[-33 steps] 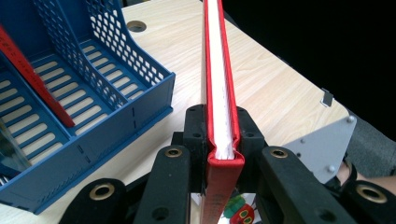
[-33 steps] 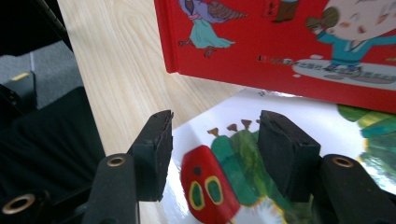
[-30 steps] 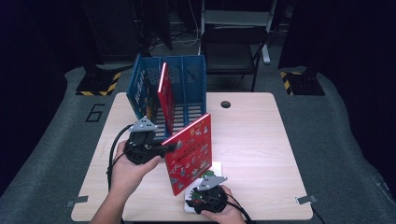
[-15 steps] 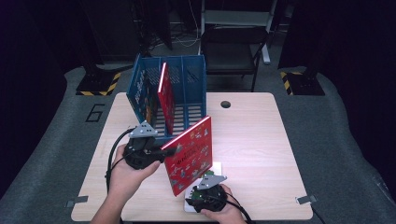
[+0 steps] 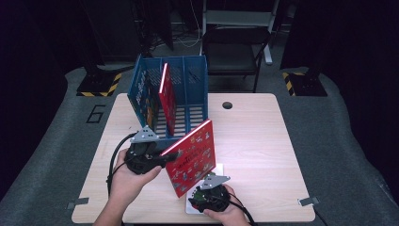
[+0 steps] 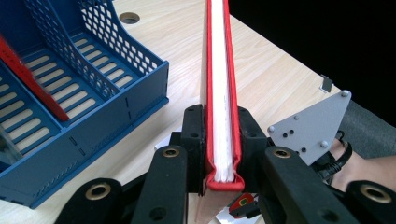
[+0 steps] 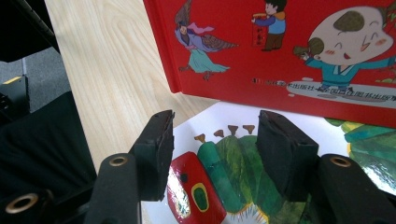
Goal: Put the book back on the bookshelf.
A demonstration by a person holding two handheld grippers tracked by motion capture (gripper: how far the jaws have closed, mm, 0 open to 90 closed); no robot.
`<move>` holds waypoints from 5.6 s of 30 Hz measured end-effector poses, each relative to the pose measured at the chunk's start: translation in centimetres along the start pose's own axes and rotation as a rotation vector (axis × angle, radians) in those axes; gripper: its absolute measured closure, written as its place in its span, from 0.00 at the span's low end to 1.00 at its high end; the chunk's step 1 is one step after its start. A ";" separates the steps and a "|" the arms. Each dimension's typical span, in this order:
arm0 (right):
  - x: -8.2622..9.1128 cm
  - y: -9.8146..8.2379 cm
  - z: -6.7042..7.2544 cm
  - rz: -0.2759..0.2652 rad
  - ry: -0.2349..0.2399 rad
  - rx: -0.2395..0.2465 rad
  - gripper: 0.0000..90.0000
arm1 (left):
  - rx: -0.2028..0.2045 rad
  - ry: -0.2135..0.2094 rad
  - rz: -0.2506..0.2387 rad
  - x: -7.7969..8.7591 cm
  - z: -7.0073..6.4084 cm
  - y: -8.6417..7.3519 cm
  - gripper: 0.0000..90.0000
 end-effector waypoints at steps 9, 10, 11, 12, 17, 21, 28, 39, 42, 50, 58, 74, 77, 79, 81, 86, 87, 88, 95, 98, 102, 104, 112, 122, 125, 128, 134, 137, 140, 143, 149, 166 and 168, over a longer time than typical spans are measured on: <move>0.1 0.1 -0.2 -0.007 -0.001 0.000 0.51 | -0.013 -0.015 0.032 -1.8 -0.2 0.8 0.82; 0.2 0.1 -0.2 -0.003 0.005 0.000 0.51 | -0.011 -0.013 0.031 -2.0 -0.2 0.9 0.82; 0.2 0.1 -0.2 -0.005 0.003 -0.001 0.51 | -0.008 -0.011 0.033 -2.2 -0.2 1.0 0.82; 0.2 0.1 -0.3 -0.004 0.003 -0.001 0.51 | -0.016 -0.001 0.039 -2.4 -0.1 1.1 0.82; 0.3 0.1 -0.4 -0.008 0.000 0.000 0.51 | -0.017 0.012 0.049 -3.1 -0.2 1.7 0.81; 0.4 0.1 -0.5 -0.012 -0.001 -0.006 0.51 | -0.028 0.007 0.062 -3.8 -0.4 2.2 0.81; 0.4 0.1 -0.5 -0.011 0.003 -0.009 0.51 | -0.044 0.009 0.087 -4.9 -0.7 2.2 0.81; 0.3 0.1 -0.4 -0.012 -0.001 -0.003 0.51 | -0.060 0.021 0.121 -4.8 -0.8 1.7 0.83; 0.3 0.1 -0.4 -0.011 0.000 -0.001 0.51 | -0.065 0.027 0.120 -4.8 -0.8 1.6 0.85; 0.3 0.1 -0.5 -0.008 0.003 -0.002 0.51 | -0.071 0.036 0.115 -4.8 -0.9 1.5 0.87; 0.3 0.1 -0.5 -0.015 -0.003 -0.008 0.51 | -0.070 0.040 0.120 -4.9 -0.8 1.8 0.88; 0.7 0.1 -0.6 -0.017 -0.001 -0.027 0.51 | -0.063 0.018 0.097 -3.2 -0.8 3.5 0.88; 0.6 0.1 -0.6 -0.025 -0.007 -0.024 0.51 | -0.060 0.012 0.094 -3.1 -0.9 4.0 0.88; 0.6 0.0 -0.5 -0.023 -0.006 -0.024 0.51 | -0.062 0.012 0.090 -3.1 -0.9 4.3 0.88; 0.5 0.0 -0.4 -0.018 0.002 -0.024 0.51 | -0.060 0.013 0.082 -3.1 -1.0 4.6 0.88; 0.5 0.0 -0.2 -0.030 0.010 -0.021 0.49 | -0.054 0.011 0.074 -3.2 -1.2 5.2 0.88; 0.5 0.0 -0.2 -0.032 0.000 -0.016 0.49 | -0.051 0.006 0.068 -3.3 -1.3 5.3 0.88; 0.6 0.0 -0.1 -0.036 0.000 -0.027 0.49 | -0.051 0.002 0.068 -3.4 -1.4 5.5 0.88; 0.7 0.3 0.0 -0.082 -0.003 -0.071 0.48 | -0.067 -0.019 0.074 -4.0 -2.2 6.3 0.88; 0.7 0.3 -0.1 -0.091 0.001 -0.085 0.47 | -0.071 -0.020 0.073 -4.2 -2.5 6.5 0.88; 0.8 0.4 -0.3 -0.112 -0.018 -0.093 0.45 | -0.074 -0.029 0.071 -4.3 -2.7 6.8 0.88; 0.9 0.5 -0.4 -0.128 -0.024 -0.110 0.45 | -0.075 -0.029 0.070 -4.3 -2.7 6.9 0.88; 1.1 0.6 -0.7 -0.147 -0.029 -0.142 0.44 | -0.080 -0.028 0.069 -4.4 -2.9 7.2 0.88; 1.6 1.1 -1.0 -0.174 -0.044 -0.152 0.44 | -0.085 -0.012 0.079 -4.2 -2.7 8.0 0.88; 1.7 1.4 -0.9 -0.184 -0.049 -0.148 0.44 | -0.081 -0.015 0.086 -4.0 -2.7 8.4 0.88; 1.8 1.7 -0.8 -0.188 -0.058 -0.127 0.42 | -0.077 -0.016 0.085 -3.8 -2.5 8.8 0.88; 2.4 2.4 -0.9 -0.197 -0.060 -0.144 0.42 | -0.057 -0.024 0.074 -3.2 -2.0 9.4 0.88; 2.7 2.6 -1.0 -0.193 -0.049 -0.150 0.42 | -0.055 -0.018 0.087 -3.0 -1.8 9.7 0.88; 3.0 2.9 -1.2 -0.197 -0.051 -0.145 0.42 | -0.054 -0.002 0.090 -2.7 -1.6 10.0 0.88; 3.2 3.7 -1.6 -0.194 -0.053 -0.154 0.43 | -0.042 -0.004 0.082 -2.4 -1.3 10.1 0.88; 2.9 4.7 -2.0 -0.149 -0.029 -0.170 0.43 | -0.030 0.011 0.084 -1.7 -0.7 10.4 0.88; 1.8 7.4 -1.6 -0.138 0.005 -0.163 0.43 | 0.002 0.031 0.059 -0.1 0.5 11.6 0.88; 1.8 7.5 -1.6 -0.142 0.003 -0.159 0.43 | 0.002 0.033 0.057 -0.1 0.5 11.7 0.88</move>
Point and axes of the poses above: each handheld gripper's, and its own axes: x roughly backward along the jaws, y roughly out of its top, z roughly to its left, the point moved 3 cm from there along -x, roughly forward along the jaws, and after that the axes turned 7 degrees about -y, right-handed, at the moved point
